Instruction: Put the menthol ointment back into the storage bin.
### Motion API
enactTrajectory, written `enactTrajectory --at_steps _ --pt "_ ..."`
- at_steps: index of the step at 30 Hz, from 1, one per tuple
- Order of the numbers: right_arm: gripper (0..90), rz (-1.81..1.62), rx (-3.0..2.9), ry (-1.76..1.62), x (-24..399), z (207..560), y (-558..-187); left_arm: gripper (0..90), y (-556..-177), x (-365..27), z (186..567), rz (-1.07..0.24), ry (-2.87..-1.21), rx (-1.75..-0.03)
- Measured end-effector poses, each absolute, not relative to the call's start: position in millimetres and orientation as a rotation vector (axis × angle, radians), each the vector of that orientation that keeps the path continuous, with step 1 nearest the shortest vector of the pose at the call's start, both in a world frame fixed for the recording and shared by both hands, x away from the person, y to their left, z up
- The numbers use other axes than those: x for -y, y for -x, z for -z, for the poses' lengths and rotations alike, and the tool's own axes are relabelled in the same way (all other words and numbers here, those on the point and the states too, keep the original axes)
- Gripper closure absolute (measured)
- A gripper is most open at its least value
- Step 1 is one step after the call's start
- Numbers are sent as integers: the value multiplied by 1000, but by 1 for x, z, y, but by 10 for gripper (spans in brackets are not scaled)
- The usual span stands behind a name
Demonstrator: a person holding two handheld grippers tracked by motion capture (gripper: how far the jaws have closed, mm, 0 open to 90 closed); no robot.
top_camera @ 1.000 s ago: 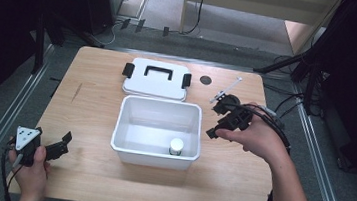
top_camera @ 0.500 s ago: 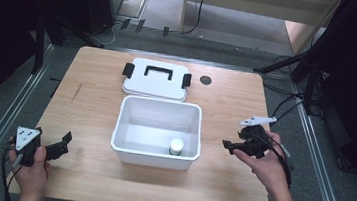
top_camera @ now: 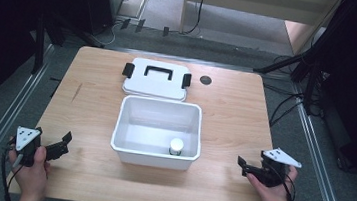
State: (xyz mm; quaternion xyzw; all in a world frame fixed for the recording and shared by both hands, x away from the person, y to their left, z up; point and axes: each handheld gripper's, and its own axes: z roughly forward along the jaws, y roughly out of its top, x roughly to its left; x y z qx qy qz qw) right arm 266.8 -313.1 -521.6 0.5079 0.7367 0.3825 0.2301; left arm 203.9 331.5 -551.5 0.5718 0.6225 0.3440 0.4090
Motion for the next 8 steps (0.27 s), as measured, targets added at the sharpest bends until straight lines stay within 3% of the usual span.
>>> enactTrajectory --at_steps 8 --pt "105 -1131 -1923 -1479 347 543 -235 2 -204 -331 551 -869 -1448 -1570"
